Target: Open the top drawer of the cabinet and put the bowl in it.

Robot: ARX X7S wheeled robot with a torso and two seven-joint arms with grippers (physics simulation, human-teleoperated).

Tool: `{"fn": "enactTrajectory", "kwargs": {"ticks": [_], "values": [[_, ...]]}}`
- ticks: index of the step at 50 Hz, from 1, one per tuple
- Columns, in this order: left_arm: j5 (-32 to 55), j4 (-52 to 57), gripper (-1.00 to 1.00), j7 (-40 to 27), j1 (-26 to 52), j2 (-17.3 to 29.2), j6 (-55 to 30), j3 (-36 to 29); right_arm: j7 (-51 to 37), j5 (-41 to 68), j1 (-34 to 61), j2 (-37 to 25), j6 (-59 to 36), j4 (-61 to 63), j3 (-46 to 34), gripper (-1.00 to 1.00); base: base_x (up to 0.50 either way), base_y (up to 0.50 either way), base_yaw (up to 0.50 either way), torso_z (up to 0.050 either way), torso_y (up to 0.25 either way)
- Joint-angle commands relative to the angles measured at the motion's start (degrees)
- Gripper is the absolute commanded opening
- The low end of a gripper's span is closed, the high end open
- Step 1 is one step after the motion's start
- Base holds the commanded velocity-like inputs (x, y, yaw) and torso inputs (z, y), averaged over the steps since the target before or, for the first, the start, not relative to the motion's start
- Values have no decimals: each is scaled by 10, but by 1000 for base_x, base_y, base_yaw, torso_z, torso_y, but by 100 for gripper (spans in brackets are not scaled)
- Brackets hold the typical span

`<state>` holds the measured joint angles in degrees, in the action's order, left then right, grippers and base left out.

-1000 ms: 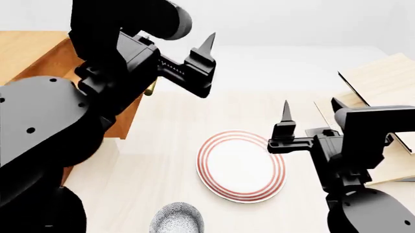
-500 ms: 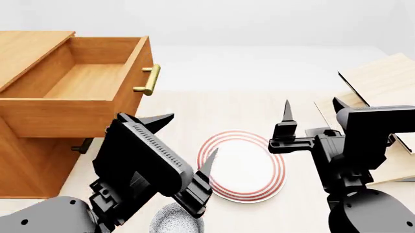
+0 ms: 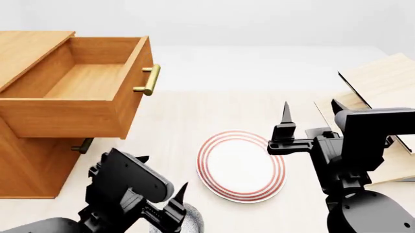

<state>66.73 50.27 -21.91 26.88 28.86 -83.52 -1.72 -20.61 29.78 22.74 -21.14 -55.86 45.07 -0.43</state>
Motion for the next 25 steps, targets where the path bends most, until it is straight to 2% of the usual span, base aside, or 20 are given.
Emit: {"fn": "enactTrajectory", "kwargs": {"ticks": [1, 9, 25], "values": [[108, -71, 100, -98, 23, 18, -58, 40, -1, 1, -5, -2, 6, -2, 0, 100, 0, 0, 0, 0, 0], [159, -132, 100, -156, 41, 53, -50, -8, 0, 2, -7, -4, 10, -5, 0, 100, 0, 0, 0, 0, 0], [133, -188, 100, -154, 60, 83, -32, -84, -4, 8, -2, -7, 7, -7, 2, 100, 0, 0, 0, 0, 0]]}}
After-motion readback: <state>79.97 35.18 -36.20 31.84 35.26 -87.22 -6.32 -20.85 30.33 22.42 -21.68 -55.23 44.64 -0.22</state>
